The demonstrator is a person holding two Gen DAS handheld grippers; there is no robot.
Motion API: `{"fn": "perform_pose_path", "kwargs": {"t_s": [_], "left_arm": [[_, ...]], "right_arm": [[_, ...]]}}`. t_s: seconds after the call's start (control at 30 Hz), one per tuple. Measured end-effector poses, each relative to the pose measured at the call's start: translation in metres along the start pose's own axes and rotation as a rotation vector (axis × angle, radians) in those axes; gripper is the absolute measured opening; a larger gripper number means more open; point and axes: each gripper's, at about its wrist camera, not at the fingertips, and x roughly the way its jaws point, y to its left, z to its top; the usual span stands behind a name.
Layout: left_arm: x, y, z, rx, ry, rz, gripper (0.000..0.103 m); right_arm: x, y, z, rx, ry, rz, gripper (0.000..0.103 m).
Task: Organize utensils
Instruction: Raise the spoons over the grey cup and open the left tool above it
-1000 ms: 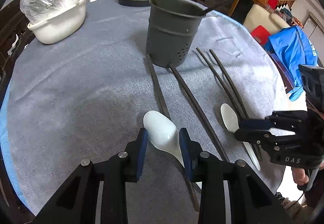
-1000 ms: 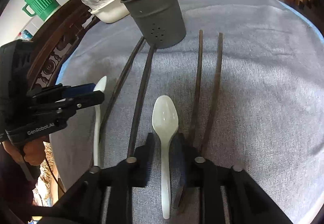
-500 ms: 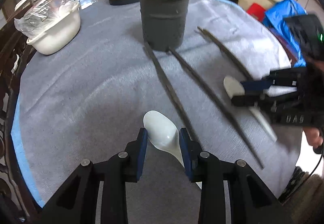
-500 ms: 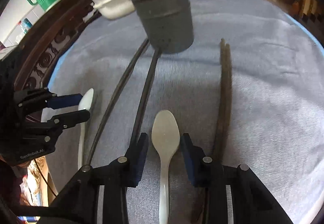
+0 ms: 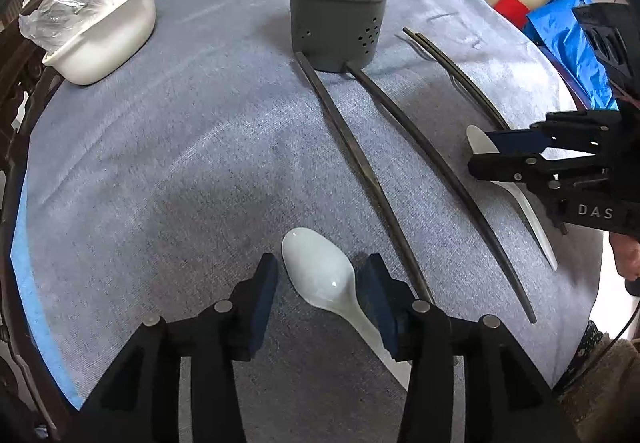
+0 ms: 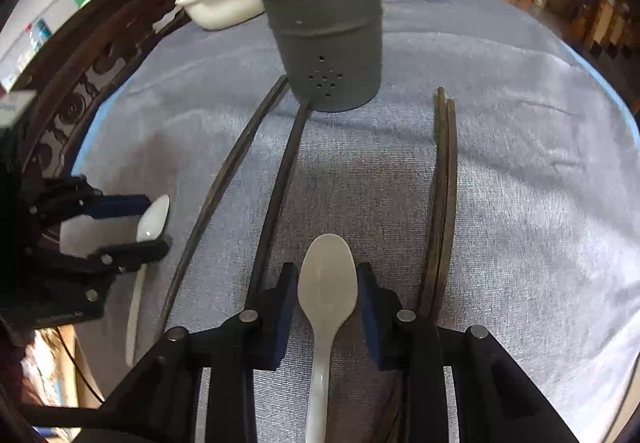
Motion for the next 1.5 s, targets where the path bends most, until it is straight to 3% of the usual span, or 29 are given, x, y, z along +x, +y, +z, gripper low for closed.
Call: {"fn": "perform_pose_path", "kwargs": {"t_s": [0.1, 0.2, 0.47, 0.6, 0.83, 0.93, 1.1, 1.2, 1.33, 1.5], "left_arm": [[-0.001, 0.004, 0.003, -0.032, -0.009, -0.012, 0.045], [-0.003, 0.01, 0.002, -0.052, -0.023, -0.012, 0.034], [-0.034, 0.015, 0.006, -0.1, -0.129, 0.04, 0.033], [-0.065, 0.01, 0.016, -0.135, -0.259, 0.086, 0.033], [-0.136, 0.001, 0.043, -0.229, -0.584, 0.199, 0.033], [-0.158, -0.001, 0.059, -0.275, -0.719, 0.266, 0.033], [-0.161, -0.006, 0.09, -0.316, -0.876, 0.389, 0.033], [-0.152, -0.007, 0.108, -0.312, -0.905, 0.434, 0.033], [-0.13, -0.008, 0.134, -0.281, -0.875, 0.447, 0.033], [-0.1, -0.008, 0.146, -0.243, -0.814, 0.453, 0.033]], "right_arm": [[-0.007, -0.004, -0.001, 0.022, -0.029, 0.034, 0.032], [-0.021, -0.01, -0.001, 0.06, -0.079, 0.102, 0.032], [-0.06, -0.018, 0.007, 0.128, -0.265, 0.246, 0.032], [-0.09, -0.014, 0.015, 0.132, -0.394, 0.309, 0.032], [-0.161, -0.022, 0.037, 0.161, -0.721, 0.373, 0.032], [-0.185, -0.033, 0.052, 0.194, -0.865, 0.344, 0.032], [-0.198, -0.06, 0.077, 0.293, -1.006, 0.309, 0.032], [-0.19, -0.078, 0.097, 0.339, -1.054, 0.228, 0.032], [-0.169, -0.095, 0.127, 0.348, -1.024, 0.184, 0.032], [-0.14, -0.108, 0.155, 0.352, -0.973, 0.196, 0.032]]}}
